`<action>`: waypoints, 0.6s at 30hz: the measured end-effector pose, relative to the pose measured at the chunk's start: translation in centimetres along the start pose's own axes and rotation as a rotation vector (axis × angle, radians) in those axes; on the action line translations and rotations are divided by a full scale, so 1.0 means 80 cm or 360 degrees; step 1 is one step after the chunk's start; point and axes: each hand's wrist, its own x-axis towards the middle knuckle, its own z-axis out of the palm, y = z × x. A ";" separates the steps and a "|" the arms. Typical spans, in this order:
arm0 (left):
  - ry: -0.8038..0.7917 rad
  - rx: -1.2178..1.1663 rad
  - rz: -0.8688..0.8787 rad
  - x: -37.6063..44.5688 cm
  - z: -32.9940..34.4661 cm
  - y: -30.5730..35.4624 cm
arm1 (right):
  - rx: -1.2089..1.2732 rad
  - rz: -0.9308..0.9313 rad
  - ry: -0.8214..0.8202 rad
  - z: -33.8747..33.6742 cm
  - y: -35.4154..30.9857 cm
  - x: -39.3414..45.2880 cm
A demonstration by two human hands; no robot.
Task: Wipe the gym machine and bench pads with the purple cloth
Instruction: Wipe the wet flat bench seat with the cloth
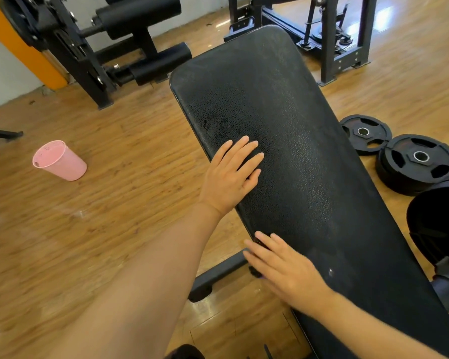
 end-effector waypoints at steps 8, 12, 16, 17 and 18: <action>-0.0047 0.0118 -0.0015 0.003 -0.001 0.004 | 0.0288 0.1361 0.0557 0.002 0.004 0.020; -0.0106 0.0121 -0.0057 0.002 -0.002 0.008 | 0.0221 0.0853 0.0379 0.015 -0.030 0.002; -0.0127 0.0107 -0.0119 0.000 -0.004 0.012 | -0.0122 -0.0168 -0.0203 -0.020 0.034 -0.029; -0.0149 0.0098 -0.0142 0.000 -0.006 0.016 | -0.0161 -0.0228 -0.0245 -0.029 0.054 -0.032; -0.0187 0.0095 -0.0168 -0.001 -0.008 0.020 | -0.0159 -0.0122 -0.0192 -0.034 0.069 -0.035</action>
